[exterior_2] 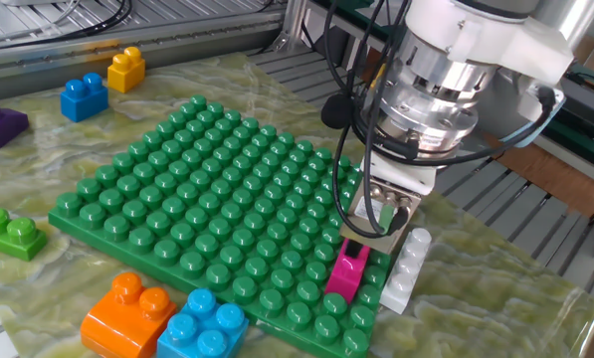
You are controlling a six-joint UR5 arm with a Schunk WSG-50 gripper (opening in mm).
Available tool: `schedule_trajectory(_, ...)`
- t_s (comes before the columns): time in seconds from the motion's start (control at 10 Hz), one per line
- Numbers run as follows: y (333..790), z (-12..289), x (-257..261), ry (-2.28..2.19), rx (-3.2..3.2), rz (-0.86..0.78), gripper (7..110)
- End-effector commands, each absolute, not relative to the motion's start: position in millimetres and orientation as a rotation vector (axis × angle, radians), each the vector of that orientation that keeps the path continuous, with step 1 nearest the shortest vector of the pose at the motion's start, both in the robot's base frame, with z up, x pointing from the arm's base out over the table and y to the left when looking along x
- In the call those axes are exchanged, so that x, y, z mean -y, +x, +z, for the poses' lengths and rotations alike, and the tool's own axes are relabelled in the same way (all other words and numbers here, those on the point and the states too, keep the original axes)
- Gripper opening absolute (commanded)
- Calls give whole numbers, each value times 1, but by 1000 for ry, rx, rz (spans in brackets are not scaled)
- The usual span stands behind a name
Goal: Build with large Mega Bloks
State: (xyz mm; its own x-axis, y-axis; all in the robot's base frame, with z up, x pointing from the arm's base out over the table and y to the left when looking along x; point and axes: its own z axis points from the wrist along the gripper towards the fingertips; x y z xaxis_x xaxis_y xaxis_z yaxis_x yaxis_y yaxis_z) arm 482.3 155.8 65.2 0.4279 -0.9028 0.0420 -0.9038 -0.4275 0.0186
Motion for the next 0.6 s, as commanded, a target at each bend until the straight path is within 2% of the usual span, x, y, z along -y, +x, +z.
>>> schedule_trajectory(0.0, 479, 75, -159, 2618, 1685, 0, 44)
schedule_trajectory(0.5, 458, 126, -167, 2440, 1914, -80, 44)
